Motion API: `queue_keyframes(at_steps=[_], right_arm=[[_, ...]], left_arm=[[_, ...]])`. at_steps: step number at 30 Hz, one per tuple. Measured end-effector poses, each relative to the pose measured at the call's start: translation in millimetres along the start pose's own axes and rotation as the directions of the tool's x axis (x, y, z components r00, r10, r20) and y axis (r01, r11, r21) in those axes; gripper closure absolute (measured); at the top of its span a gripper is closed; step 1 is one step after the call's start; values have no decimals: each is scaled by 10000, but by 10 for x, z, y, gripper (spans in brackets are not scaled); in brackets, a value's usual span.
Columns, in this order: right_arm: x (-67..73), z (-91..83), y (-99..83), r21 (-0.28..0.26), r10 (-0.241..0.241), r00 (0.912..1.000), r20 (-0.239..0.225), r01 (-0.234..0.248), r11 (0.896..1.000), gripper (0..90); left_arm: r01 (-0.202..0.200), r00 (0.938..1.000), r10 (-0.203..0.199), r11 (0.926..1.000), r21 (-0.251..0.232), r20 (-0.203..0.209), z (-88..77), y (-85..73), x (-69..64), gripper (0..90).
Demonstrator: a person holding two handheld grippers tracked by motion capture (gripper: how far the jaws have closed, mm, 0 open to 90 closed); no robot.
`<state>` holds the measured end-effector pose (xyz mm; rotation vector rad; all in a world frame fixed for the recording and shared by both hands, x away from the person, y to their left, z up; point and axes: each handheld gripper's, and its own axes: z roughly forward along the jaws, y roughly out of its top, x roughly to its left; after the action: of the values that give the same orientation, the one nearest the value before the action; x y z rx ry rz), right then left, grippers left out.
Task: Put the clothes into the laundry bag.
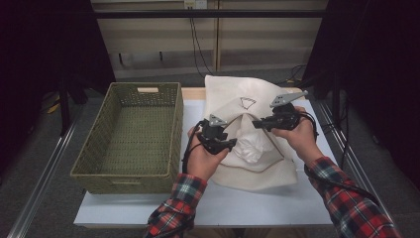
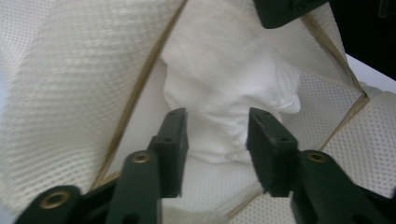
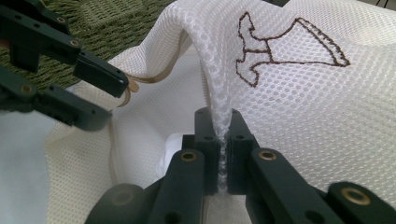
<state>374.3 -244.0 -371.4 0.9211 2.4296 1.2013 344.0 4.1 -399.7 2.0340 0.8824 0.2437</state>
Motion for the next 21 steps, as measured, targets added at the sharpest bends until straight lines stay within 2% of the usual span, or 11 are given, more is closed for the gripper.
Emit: queue_keyframes(at_steps=[4,7,9,11,14,16,18,21], right_arm=[[5,-10,5,0,-27,10000,14,27,10000,868],[6,-17,8,-2,-36,10000,-17,36,10000,868],[5,-18,7,-14,-68,10000,-7,68,10000,868],[6,-24,3,-36,-22,10000,-9,22,10000,868],[7,-32,1,-20,13,10000,11,-13,10000,868],[10,-37,3,-25,11,10000,39,-10,10000,868],[8,-34,4,-29,19,10000,42,-19,10000,868],[10,-31,5,-43,22,10000,42,-22,10000,868]], left_arm=[[-126,9998,129,9998,-148,177,123,13,-110,455],[-111,9988,112,9999,-26,472,203,-6,-191,467],[-237,9978,230,9997,95,626,255,-27,-225,471],[-266,9977,258,9996,120,623,297,-45,-238,456],[-143,9973,131,9998,160,728,333,-52,-247,450],[-41,9965,40,10000,16,834,346,-57,-282,441],[-79,9956,75,10000,44,935,373,-71,-315,468],[-264,9961,226,9987,433,849,413,-119,-304,520]])
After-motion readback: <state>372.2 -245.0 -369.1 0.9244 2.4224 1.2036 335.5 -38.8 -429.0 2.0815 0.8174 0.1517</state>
